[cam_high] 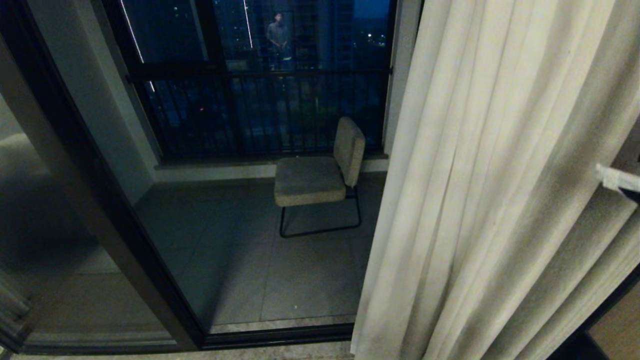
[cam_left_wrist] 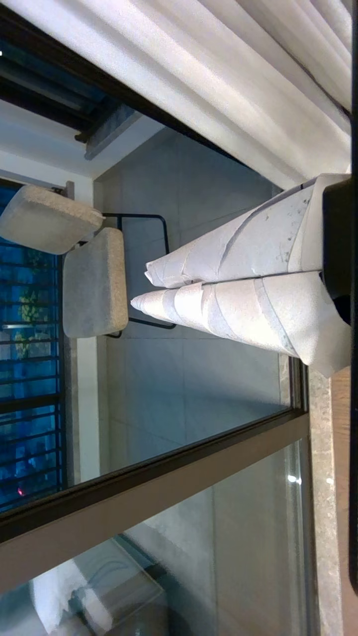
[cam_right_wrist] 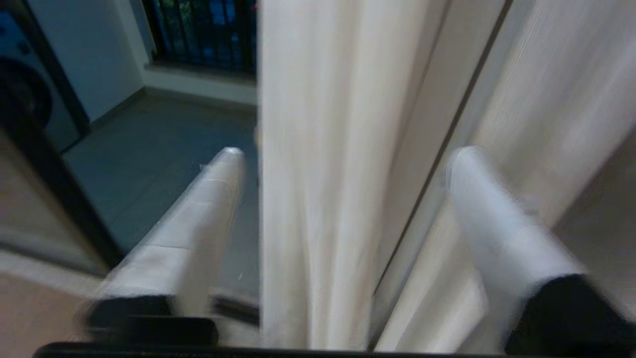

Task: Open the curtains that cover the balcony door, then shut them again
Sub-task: Pull the inner curtains open on both sides, then close the inner curtains on both sides

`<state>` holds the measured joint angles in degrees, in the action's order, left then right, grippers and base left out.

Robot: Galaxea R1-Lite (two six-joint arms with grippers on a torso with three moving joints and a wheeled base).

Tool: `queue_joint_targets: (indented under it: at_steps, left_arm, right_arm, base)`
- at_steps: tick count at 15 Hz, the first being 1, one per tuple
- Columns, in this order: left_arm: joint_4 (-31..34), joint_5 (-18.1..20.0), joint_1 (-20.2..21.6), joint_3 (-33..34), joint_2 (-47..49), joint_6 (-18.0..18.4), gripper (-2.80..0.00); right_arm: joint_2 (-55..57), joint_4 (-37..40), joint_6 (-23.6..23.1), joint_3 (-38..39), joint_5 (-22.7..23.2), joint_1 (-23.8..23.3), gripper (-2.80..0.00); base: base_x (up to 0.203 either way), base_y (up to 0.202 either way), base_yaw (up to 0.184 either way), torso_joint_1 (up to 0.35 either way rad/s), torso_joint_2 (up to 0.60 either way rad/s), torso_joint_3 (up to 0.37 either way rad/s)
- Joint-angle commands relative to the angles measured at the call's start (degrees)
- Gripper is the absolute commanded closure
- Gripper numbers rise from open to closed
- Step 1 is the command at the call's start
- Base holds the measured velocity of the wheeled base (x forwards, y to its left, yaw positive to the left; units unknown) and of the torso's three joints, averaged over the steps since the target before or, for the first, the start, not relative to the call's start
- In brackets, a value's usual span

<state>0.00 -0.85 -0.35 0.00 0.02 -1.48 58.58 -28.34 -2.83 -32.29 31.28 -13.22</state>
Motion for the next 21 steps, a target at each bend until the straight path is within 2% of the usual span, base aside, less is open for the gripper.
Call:
queue_joint_targets:
  at_steps: [1,5,7,9,12,15,19,21]
  left_arm:
    - [0.0,0.0,0.0,0.0,0.0,0.0,0.0]
    - [0.0,0.0,0.0,0.0,0.0,0.0,0.0]
    - [0.0,0.0,0.0,0.0,0.0,0.0,0.0]
    - [0.0,0.0,0.0,0.0,0.0,0.0,0.0]
    - [0.0,0.0,0.0,0.0,0.0,0.0,0.0]
    - [0.0,0.0,0.0,0.0,0.0,0.0,0.0]
    - [0.0,0.0,0.0,0.0,0.0,0.0,0.0]
    - [0.0,0.0,0.0,0.0,0.0,0.0,0.0]
  right_arm:
    - [-9.0,-0.3,-0.1,7.1,0.2,0.2,0.0]
    - [-16.5,-0.4,-0.4,15.4,-0.3,2.4,0.0]
    - [-20.0,-0.2,-0.8,19.3,-2.1,3.7,0.0]
    - [-24.0,0.0,-1.8,24.5,-6.5,5.6,0.0]
    - [-30.1,0.6,-2.9,31.8,-16.0,9.5,0.0]
    - [-36.5,6.9,-3.1,32.2,-19.3,12.6,0.0]
    - [-46.8,16.9,-3.2,32.2,-20.7,12.8,0.0]
    - [-51.8,20.7,-3.6,32.2,-24.0,12.8,0.0]
  base:
    - [0.0,0.0,0.0,0.0,0.0,0.0]
    - [0.0,0.0,0.0,0.0,0.0,0.0]
    - [0.0,0.0,0.0,0.0,0.0,0.0]
    - [0.0,0.0,0.0,0.0,0.0,0.0]
    - [0.0,0.0,0.0,0.0,0.0,0.0]
    - [0.0,0.0,0.0,0.0,0.0,0.0]
    - [0.0,0.0,0.0,0.0,0.0,0.0]
    - [0.0,0.0,0.0,0.0,0.0,0.0]
